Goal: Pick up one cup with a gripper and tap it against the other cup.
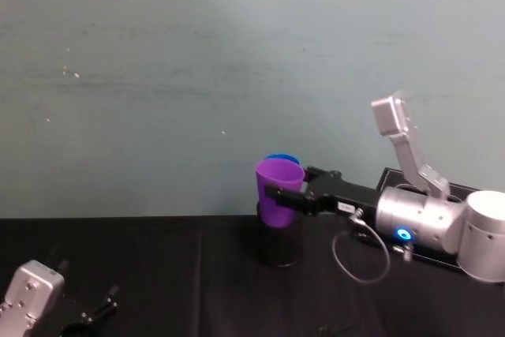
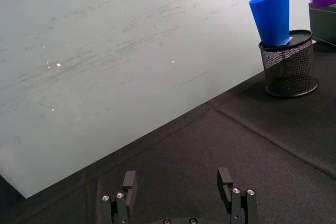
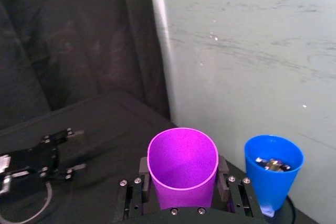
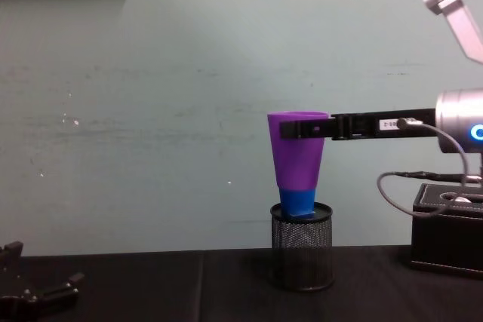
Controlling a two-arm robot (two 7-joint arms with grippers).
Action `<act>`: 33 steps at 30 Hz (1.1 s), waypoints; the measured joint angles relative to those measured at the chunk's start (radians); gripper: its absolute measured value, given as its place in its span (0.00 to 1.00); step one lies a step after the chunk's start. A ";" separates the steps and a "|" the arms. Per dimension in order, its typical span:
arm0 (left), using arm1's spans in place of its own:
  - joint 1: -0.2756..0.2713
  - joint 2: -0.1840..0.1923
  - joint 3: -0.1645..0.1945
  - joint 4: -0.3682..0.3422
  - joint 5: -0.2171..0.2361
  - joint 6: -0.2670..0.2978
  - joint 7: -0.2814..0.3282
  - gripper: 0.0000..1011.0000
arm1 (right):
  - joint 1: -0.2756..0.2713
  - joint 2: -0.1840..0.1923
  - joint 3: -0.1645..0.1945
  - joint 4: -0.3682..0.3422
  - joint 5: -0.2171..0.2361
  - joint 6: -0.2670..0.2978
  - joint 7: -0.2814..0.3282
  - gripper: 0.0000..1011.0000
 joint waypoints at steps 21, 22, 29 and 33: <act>0.000 0.000 0.000 0.000 0.000 0.000 0.000 0.99 | -0.223 0.186 0.011 -0.360 0.103 0.054 0.005 0.72; 0.000 0.000 0.000 0.000 0.000 0.000 0.000 0.99 | -0.229 0.189 0.011 -0.366 0.107 0.055 0.004 0.72; 0.000 0.000 0.000 0.000 0.000 0.000 0.000 0.99 | -0.262 0.214 -0.004 -0.409 0.127 0.060 -0.010 0.72; 0.000 0.000 0.000 0.000 0.000 0.000 0.000 0.99 | -0.263 0.221 -0.009 -0.414 0.127 0.060 -0.016 0.72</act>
